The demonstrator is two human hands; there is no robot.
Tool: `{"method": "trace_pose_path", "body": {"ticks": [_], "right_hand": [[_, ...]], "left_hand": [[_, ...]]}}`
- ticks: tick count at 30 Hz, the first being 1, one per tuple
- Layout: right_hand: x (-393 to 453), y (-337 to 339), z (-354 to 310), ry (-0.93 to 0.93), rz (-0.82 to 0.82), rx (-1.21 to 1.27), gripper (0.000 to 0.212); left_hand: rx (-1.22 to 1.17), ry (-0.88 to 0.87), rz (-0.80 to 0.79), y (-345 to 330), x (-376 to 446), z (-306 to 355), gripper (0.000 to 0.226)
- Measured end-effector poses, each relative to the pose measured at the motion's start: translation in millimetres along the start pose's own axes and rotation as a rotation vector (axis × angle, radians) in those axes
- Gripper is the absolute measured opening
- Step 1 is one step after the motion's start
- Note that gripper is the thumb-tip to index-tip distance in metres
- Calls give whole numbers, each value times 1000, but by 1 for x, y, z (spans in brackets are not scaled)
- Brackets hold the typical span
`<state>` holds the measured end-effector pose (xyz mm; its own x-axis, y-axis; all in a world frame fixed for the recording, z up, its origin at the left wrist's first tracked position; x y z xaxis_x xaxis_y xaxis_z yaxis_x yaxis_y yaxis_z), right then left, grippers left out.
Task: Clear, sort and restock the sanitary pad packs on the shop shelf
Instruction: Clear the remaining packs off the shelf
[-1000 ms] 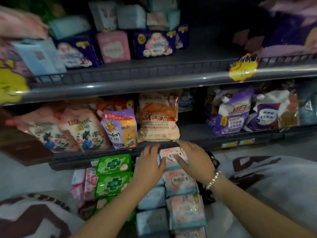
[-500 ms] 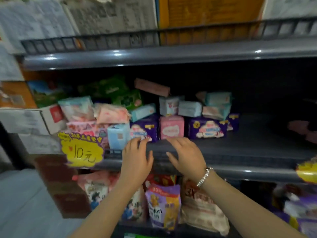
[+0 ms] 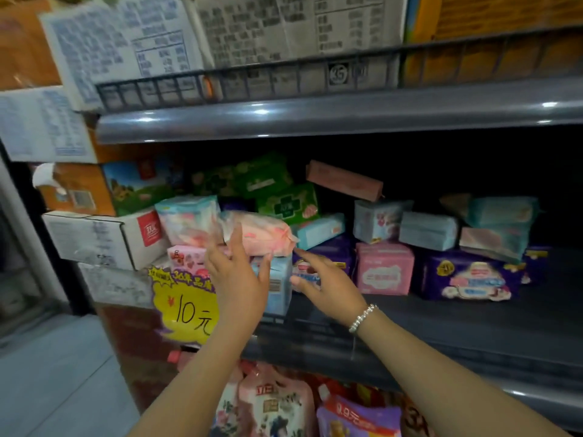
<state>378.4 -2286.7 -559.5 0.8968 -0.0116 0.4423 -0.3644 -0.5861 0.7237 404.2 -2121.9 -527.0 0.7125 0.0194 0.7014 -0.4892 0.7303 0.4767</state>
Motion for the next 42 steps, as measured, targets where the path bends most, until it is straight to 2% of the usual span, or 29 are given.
{"method": "trace_pose_path", "body": {"ticks": [4,8,10,13,16,18,20,23,25,28,31,34,37,39,42], "right_hand": [[14,-22,-5,-38,-12,92,50],[17,-27,-2,-42,67,163,40],[15,-27,0,-27,118,165,38],[12,-26,-2,3,190,175,37],[10,-23,-2,-20,225,181,34],[8,-21,-2,-18,249,176,33],[7,-21,1,-31,241,169,32],[9,-19,7,-65,195,170,29],[14,-17,6,-62,156,182,28],[22,-21,3,-50,75,218,32],[33,-35,-2,-36,-81,217,44],[44,-43,0,-86,-183,269,51],[47,-43,6,-151,-137,382,51],[42,-37,6,-170,-48,447,41],[28,-16,2,-163,111,494,38]], "left_hand": [[-331,223,60,8,21,-19,50],[-368,523,-10,1,36,-36,67],[-373,592,-67,-6,41,-39,75],[-443,670,-94,-15,41,-43,75],[-633,741,-5,-17,37,-50,63],[-758,766,77,-10,32,-50,61],[-825,718,153,4,27,-47,57],[-814,640,249,35,11,-52,53],[-798,651,284,47,-2,-68,56],[-801,676,310,60,-20,-82,51],[-784,655,333,72,-33,-88,43],[-773,665,341,77,-37,-97,43],[-783,698,341,78,-40,-105,43],[-825,719,337,77,-44,-107,41],[-862,750,321,79,-52,-107,40]]}}
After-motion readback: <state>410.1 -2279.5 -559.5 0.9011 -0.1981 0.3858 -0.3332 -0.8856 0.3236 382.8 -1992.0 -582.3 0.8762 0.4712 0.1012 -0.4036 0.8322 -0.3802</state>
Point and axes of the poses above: each hand's wrist, its own x-axis towards the middle knuckle, its own y-axis out of the back of the hand, z = x × y, the point moved 10 cm from there along x, towards the middle knuckle, and after that the axes turned 4 degrees about -x, right-handed, at the moved point
